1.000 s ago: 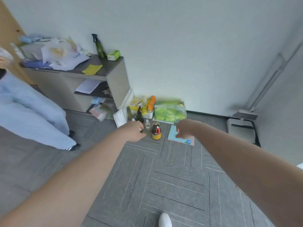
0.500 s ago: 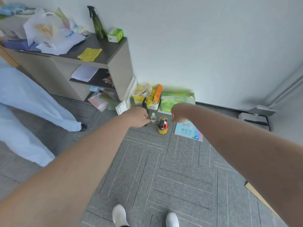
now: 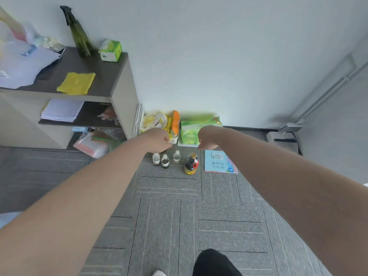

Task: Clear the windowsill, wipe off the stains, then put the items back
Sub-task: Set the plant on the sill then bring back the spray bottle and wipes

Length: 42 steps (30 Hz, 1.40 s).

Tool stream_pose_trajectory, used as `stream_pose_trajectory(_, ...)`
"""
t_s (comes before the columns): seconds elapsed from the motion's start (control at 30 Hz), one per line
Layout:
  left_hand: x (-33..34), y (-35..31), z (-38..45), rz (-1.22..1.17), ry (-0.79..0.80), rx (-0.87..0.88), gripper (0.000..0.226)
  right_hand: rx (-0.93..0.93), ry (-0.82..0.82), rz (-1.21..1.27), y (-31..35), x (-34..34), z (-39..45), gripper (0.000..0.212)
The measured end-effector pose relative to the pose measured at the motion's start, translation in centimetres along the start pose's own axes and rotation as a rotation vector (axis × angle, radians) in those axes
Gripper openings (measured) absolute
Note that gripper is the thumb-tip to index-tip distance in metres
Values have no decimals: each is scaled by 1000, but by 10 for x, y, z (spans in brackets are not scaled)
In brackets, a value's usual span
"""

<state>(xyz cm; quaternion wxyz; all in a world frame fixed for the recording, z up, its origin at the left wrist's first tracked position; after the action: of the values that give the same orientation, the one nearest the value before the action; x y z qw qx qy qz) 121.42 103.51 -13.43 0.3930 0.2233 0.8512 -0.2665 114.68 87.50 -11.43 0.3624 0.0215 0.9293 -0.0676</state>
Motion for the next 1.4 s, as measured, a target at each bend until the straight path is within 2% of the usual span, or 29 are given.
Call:
stream_pose_trajectory(0.2,-48,71,48,-44,13,8,19,17,-16,44,27,-57,69,27)
stream_pose_trajectory(0.23,-57,84,57,-52,19,-4,20,21,-17,56,29,-69,86,29)
stream_pose_trajectory(0.33,-87,126,79,-73,-2,-63,43,-4,-18,62,44,-108,148,35)
stream_pose_trajectory(0.5,-148,210,117,-71,14,-169,42,-78,-108,120,80,-212,247,42)
stream_pose_trajectory(0.7,-223,313,159,-133,-22,-294,45,-140,-134,84,123,-323,321,44)
stream_pose_trajectory(0.87,-272,392,192,-255,-107,-395,64,-100,-128,104,143,-388,378,51)
stream_pose_trajectory(0.97,-300,445,219,-288,-130,-489,76,-59,-151,189,160,-420,411,55)
stream_pose_trajectory(1.07,-326,500,257,-355,-181,-504,95,32,-150,353,172,-449,442,61)
stream_pose_trajectory(1.2,-363,565,299,-447,-229,-484,120,169,-177,666,193,-478,483,88)
stream_pose_trajectory(1.3,-383,604,321,-525,-271,-477,127,254,-198,831,220,-491,513,114)
stream_pose_trajectory(1.4,-393,630,345,-643,-359,-431,128,340,-198,923,245,-503,538,129)
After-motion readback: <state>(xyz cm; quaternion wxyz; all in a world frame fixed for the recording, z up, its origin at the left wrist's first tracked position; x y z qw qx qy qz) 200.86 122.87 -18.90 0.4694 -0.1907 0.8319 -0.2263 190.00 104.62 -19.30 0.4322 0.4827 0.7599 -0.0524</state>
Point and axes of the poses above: each hand's wrist, its own z-axis towards the middle knuckle, its own x-axis out of the palm, y = z × x, the point moved 4 cm from there along z, towards the middle knuckle, and after that the axes turned 9 degrees about y, right-handed, at the moved point
